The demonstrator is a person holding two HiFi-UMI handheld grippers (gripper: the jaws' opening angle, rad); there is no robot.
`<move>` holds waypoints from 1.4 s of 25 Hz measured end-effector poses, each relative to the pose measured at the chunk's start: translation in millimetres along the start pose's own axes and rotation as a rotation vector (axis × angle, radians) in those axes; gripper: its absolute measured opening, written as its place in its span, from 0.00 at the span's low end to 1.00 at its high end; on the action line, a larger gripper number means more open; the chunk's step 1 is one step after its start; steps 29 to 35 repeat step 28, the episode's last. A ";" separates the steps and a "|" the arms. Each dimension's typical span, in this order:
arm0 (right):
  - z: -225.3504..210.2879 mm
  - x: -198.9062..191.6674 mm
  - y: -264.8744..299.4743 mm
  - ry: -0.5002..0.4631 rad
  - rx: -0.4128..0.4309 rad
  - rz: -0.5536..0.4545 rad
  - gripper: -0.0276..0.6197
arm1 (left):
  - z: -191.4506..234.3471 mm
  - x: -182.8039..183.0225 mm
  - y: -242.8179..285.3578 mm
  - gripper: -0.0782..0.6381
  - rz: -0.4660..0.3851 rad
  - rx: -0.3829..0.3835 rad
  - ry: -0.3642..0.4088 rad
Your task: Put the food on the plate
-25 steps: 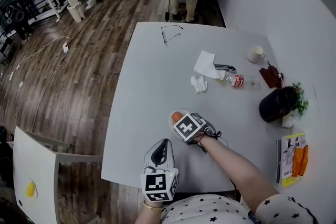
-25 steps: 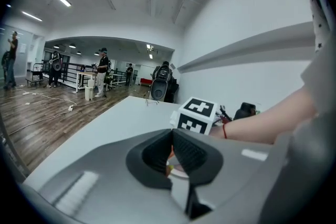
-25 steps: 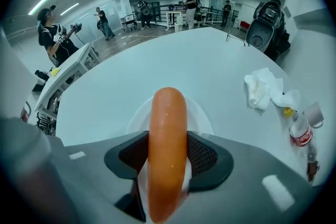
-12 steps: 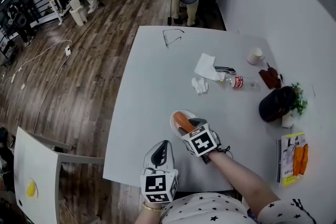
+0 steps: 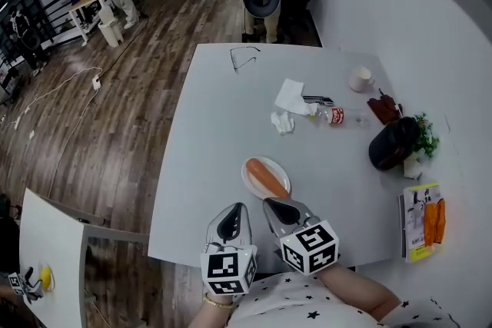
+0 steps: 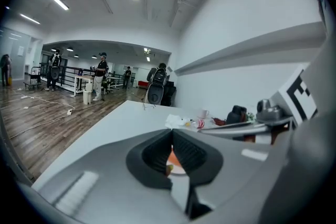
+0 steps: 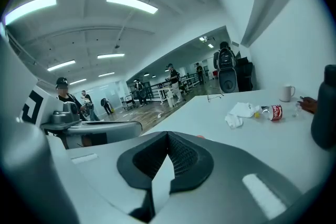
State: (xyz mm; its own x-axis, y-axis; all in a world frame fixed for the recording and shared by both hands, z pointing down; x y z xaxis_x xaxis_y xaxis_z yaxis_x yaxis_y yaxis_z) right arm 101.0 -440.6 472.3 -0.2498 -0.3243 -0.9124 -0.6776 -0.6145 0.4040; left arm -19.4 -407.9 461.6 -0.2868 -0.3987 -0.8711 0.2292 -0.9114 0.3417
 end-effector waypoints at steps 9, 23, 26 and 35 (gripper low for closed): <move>9.3 18.7 -8.9 -0.068 0.005 -0.056 0.04 | -7.2 3.2 -3.0 0.12 0.001 -0.004 0.018; 14.0 22.6 -5.2 -0.096 0.003 -0.065 0.04 | -7.3 6.5 -3.0 0.12 -0.009 -0.007 0.012; 15.2 23.8 -4.5 -0.095 0.003 -0.067 0.04 | -6.4 7.7 -3.2 0.12 -0.011 -0.005 0.011; 15.7 24.7 -4.0 -0.094 0.006 -0.065 0.04 | -6.0 9.0 -2.8 0.12 -0.012 -0.005 0.011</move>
Point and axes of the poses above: the fingertips, and each gripper's own axes: y forward along the fingers, z to its left, x out of its top, the point moved 7 cm from there along -y, backward along the fingers, and after that the axes turned 12 degrees about -y, right-handed, at the moved point
